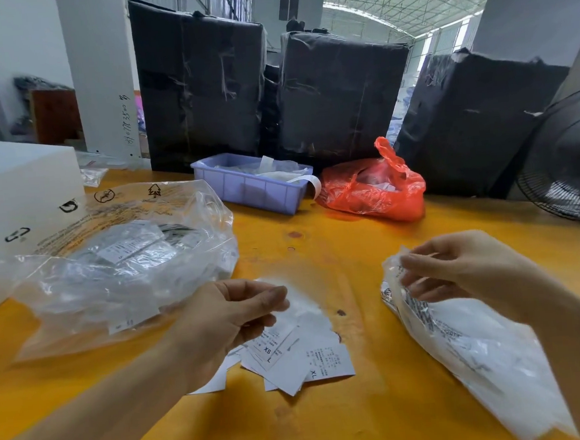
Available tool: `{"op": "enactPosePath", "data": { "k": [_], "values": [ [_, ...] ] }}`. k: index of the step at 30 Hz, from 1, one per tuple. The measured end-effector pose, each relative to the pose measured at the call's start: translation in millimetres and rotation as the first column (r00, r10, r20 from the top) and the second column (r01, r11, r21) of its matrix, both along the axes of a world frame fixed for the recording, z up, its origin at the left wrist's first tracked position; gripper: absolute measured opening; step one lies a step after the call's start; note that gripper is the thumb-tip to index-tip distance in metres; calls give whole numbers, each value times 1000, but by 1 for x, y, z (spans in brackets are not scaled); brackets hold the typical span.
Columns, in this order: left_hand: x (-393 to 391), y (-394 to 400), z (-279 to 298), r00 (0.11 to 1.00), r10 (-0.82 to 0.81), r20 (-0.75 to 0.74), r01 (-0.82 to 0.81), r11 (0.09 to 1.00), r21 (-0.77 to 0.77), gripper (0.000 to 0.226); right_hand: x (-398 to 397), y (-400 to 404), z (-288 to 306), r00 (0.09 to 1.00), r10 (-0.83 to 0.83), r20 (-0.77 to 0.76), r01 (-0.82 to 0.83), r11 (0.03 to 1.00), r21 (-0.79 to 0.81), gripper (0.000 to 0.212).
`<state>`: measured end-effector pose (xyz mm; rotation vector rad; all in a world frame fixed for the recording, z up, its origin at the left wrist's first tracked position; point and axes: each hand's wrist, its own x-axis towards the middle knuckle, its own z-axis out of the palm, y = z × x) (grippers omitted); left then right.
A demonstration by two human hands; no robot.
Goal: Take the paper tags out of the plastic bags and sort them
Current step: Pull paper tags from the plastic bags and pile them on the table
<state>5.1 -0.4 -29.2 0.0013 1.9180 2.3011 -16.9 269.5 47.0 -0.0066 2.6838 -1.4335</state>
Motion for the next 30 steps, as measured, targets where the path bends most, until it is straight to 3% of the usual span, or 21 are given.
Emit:
{"op": "enactPosePath", "data": {
  "k": [3,5,10,16,19,21,24,26,30],
  "values": [
    [5,5,0,999,-9,-40,8,1000,-24,23,10,-45,-6,967,236,92,-225,968,-112,61],
    [7,6,1,998,-10,-63,6,998,-65,24,16,-71,-15,959,279,59,-272,957,-101,60],
    [7,7,-1,997,27,-72,-36,990,-134,28,19,-82,-24,967,247,-57,-254,951,-176,22],
    [9,11,-3,997,-1,-82,-6,997,-81,29,17,-65,-13,985,171,-25,-173,973,-151,18],
    [5,8,-6,998,20,-67,-24,998,-60,35,10,-40,-2,995,79,-57,-81,996,-38,17],
    [2,6,-7,997,47,-54,-48,999,-17,33,-2,-10,-2,987,-72,-145,90,988,123,18],
    [0,6,-8,998,68,-18,-67,997,29,39,-16,29,-16,940,-314,-137,342,879,333,13],
    [1,7,-9,998,60,-8,-60,998,19,45,-21,41,-34,928,-369,-43,347,820,455,4],
    [3,8,-9,997,73,-9,-74,997,-20,51,-24,41,-41,958,-286,-6,189,619,763,29]
  ]
}}
